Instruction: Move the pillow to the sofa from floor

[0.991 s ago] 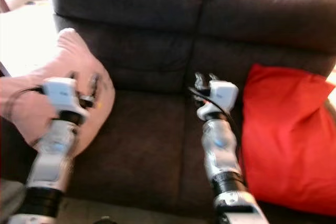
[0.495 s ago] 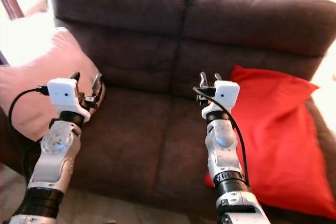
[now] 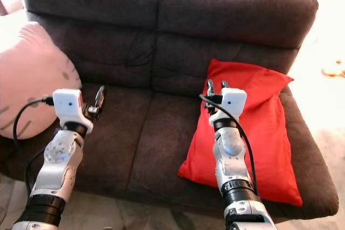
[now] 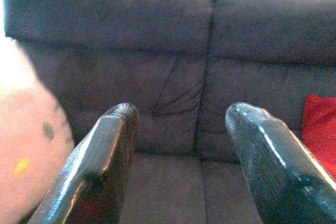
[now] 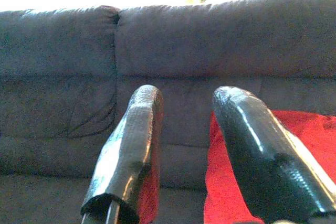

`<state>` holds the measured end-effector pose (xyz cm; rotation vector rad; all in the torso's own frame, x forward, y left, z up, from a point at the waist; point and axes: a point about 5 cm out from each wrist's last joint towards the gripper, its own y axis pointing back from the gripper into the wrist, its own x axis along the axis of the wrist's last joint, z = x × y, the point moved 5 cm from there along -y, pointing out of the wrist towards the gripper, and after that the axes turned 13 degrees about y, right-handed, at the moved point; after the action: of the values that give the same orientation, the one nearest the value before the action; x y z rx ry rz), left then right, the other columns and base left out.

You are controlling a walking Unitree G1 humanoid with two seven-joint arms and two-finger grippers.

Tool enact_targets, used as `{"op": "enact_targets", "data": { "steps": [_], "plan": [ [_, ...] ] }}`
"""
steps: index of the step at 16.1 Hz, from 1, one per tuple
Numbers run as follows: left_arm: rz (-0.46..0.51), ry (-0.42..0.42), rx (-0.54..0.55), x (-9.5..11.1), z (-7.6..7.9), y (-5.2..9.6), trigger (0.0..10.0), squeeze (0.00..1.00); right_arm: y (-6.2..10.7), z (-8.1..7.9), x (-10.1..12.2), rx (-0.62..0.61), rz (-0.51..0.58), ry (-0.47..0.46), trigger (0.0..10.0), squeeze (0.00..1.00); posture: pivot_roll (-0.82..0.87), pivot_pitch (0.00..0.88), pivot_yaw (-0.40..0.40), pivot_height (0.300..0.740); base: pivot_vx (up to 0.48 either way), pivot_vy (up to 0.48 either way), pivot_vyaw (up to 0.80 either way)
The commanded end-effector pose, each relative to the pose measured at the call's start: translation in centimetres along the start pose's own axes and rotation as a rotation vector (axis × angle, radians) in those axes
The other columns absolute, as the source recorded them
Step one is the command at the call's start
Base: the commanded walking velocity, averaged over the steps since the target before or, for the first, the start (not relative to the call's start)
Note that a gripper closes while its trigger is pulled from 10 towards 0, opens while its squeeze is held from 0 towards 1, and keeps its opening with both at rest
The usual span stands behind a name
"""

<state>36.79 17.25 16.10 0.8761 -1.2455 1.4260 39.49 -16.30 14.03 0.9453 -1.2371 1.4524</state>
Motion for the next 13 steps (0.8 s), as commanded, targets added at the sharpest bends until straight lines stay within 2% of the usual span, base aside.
{"op": "enact_targets", "data": {
  "steps": [1, 2, 3, 4, 6, 7, 8, 9, 10, 13],
  "plan": [
    [-0.033, -0.008, 0.029, -1.1, -1.1, 0.6, 10.0, 0.00, 0.6, 0.2, -1.3, -0.003, -0.043, 0.014, 10.0, 0.00, 0.13, 0.081, -0.073, 0.718, 0.000, 0.000, 0.00],
    [-0.052, -0.008, 0.042, -1.7, -1.5, 0.9, 10.0, 0.00, 0.9, 0.4, -1.9, -0.006, -0.066, 0.013, 10.0, 0.00, 0.14, 0.083, -0.073, 0.718, 0.000, 0.000, 0.00],
    [-0.108, 0.004, 0.065, -3.2, -2.2, 1.5, 10.0, 0.00, 1.6, 0.8, -3.5, -0.019, -0.128, 0.004, 10.0, 0.00, 0.14, 0.085, -0.075, 0.718, 0.000, 0.000, 0.00],
    [-0.178, -0.001, 0.082, -5.2, -2.9, 2.4, 10.0, 0.00, 2.8, 1.2, -5.8, -0.025, -0.220, -0.005, 10.0, 0.00, 0.13, 0.085, -0.075, 0.718, 0.000, 0.000, 0.00],
    [-0.266, -0.006, 0.123, -7.8, -4.0, 4.1, 10.0, 0.00, 5.8, 1.9, -10.0, -0.032, -0.394, 0.000, 10.0, 0.00, 0.13, 0.087, -0.077, 0.718, 0.000, 0.000, 0.00],
    [-0.301, -0.006, 0.135, -8.7, -4.4, 4.8, 10.0, 0.00, 6.9, 2.0, -11.3, -0.029, -0.453, 0.011, 10.0, 0.00, 0.13, 0.090, -0.077, 0.718, 0.000, 0.000, 0.00],
    [-0.313, 0.001, 0.144, -9.1, -4.5, 5.0, 10.0, 0.00, 7.4, 2.1, -11.7, -0.029, -0.475, 0.017, 10.0, 0.00, 0.13, 0.091, -0.078, 0.718, 0.000, 0.000, 0.00],
    [-0.373, -0.004, 0.164, -10.6, -5.1, 6.2, 10.0, 0.00, 9.2, 2.4, -13.4, -0.027, -0.557, 0.032, 10.0, 0.00, 0.14, 0.093, -0.079, 0.718, 0.000, 0.000, 0.00],
    [-0.401, 0.004, 0.172, -11.3, -5.3, 6.7, 10.0, 0.00, 10.0, 2.4, -14.1, -0.022, -0.593, 0.038, 10.0, 0.00, 0.13, 0.094, -0.079, 0.718, 0.000, 0.000, 0.00],
    [-0.549, 0.014, 0.188, -14.6, -5.7, 9.2, 10.0, 0.00, 13.1, 1.3, -16.6, 0.046, -0.733, 0.039, 10.0, 0.00, 0.13, 0.095, -0.079, 0.718, 0.000, 0.000, 0.00]
  ]
}}
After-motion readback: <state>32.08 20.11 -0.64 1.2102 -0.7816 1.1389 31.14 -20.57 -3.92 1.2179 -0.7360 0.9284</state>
